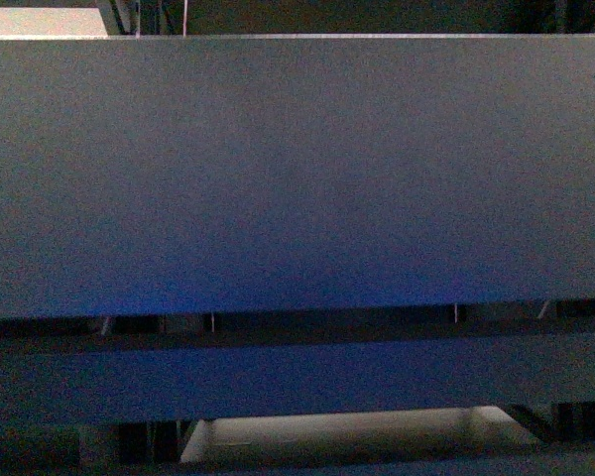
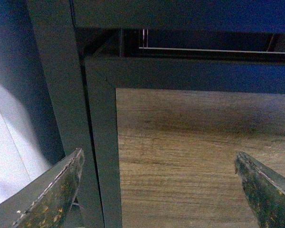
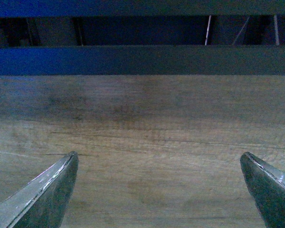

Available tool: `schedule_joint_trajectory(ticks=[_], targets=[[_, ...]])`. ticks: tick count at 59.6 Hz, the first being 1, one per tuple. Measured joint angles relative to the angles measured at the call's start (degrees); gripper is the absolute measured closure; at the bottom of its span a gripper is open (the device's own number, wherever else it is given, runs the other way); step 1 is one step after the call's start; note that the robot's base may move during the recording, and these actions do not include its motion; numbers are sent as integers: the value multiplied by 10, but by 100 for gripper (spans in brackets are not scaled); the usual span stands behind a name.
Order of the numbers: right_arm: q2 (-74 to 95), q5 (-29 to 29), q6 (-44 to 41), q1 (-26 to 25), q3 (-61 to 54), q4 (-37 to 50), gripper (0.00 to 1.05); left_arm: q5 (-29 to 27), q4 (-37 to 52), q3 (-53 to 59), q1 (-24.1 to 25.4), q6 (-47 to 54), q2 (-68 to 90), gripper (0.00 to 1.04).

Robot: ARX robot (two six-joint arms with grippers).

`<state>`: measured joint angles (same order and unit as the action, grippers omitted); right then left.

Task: Pick lemon from shelf

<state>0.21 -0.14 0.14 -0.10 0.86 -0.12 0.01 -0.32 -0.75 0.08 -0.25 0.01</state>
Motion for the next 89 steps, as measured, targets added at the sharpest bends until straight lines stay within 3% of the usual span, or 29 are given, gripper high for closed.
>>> schedule_joint_trajectory(ticks=[89], targets=[[0,0,0,0,0,0,2,0,0,0,0,0,0,8]])
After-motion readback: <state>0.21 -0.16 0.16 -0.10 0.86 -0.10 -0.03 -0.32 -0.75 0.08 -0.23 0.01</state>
